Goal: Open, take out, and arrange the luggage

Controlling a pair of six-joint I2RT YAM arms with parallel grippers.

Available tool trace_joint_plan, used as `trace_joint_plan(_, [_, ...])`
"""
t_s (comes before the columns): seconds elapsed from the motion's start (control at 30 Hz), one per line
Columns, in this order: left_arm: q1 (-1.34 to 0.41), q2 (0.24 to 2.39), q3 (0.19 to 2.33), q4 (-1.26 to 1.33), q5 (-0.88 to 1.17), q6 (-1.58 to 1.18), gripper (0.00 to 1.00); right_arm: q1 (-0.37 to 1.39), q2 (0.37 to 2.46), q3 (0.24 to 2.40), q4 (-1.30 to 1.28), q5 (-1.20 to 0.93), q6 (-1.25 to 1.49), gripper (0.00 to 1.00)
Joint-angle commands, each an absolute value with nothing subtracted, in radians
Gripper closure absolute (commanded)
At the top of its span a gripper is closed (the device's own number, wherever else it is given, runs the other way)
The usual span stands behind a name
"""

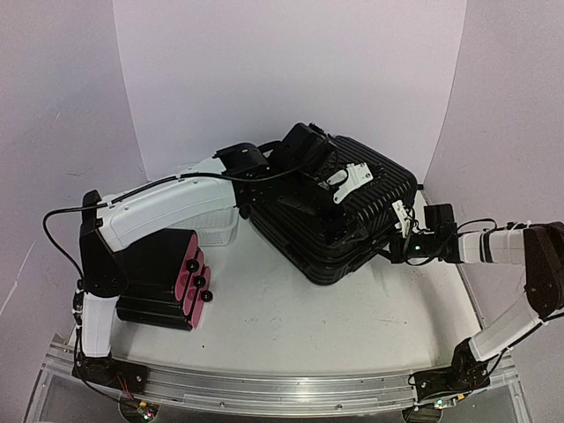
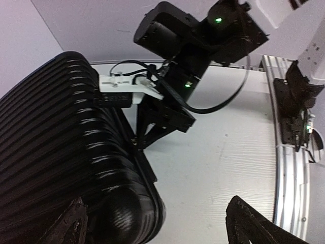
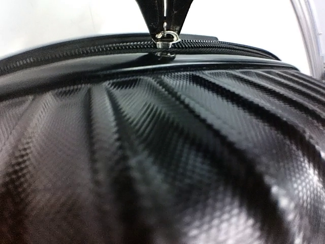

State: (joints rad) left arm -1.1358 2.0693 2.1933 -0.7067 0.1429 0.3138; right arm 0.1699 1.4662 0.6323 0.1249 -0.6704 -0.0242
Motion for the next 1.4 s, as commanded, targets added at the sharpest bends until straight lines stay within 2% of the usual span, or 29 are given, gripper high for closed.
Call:
trace_joint_plan(0.0, [-1.135,2.145,2.301,-0.689,0.028,0.471,0.04,0.186,1.359,0.710,-0.039,-0.477,-0.080,1.00])
trace_joint_plan(0.1, [-1.135,2.206,2.331,-0.695,0.018,0.504,0.08,0.189,1.354,0.718,-0.089,-0.416,-0.104,1.00])
trace_joint_plan(0.17, [-1.135,2.230,2.321,-0.696,-0.005,0.516,0.20,0.190,1.358,0.732,-0.116,-0.374,-0.115,1.00])
trace_joint_plan(0.2, [-1.135,2.241,2.313,-0.697,-0.033,0.521,0.21,0.189,1.359,0.734,-0.122,-0.354,-0.119,1.00])
trace_joint_plan(0.47, [-1.135,2.244,2.189,-0.696,-0.117,0.597,0.23,0.189,1.369,0.773,-0.156,-0.275,-0.166,1.00])
trace_joint_plan(0.67, [-1.135,2.209,2.104,-0.699,-0.120,0.605,0.32,0.163,1.366,0.794,-0.163,-0.171,-0.198,1.00])
trace_joint_plan(1.07, [-1.134,2.167,2.034,-0.701,-0.119,0.577,0.35,-0.038,1.482,0.863,-0.098,-0.207,-0.228,1.00])
trace_joint_plan(1.37, [-1.129,2.171,2.043,-0.713,-0.100,0.577,0.36,-0.232,1.712,1.007,0.130,-0.467,-0.101,1.00])
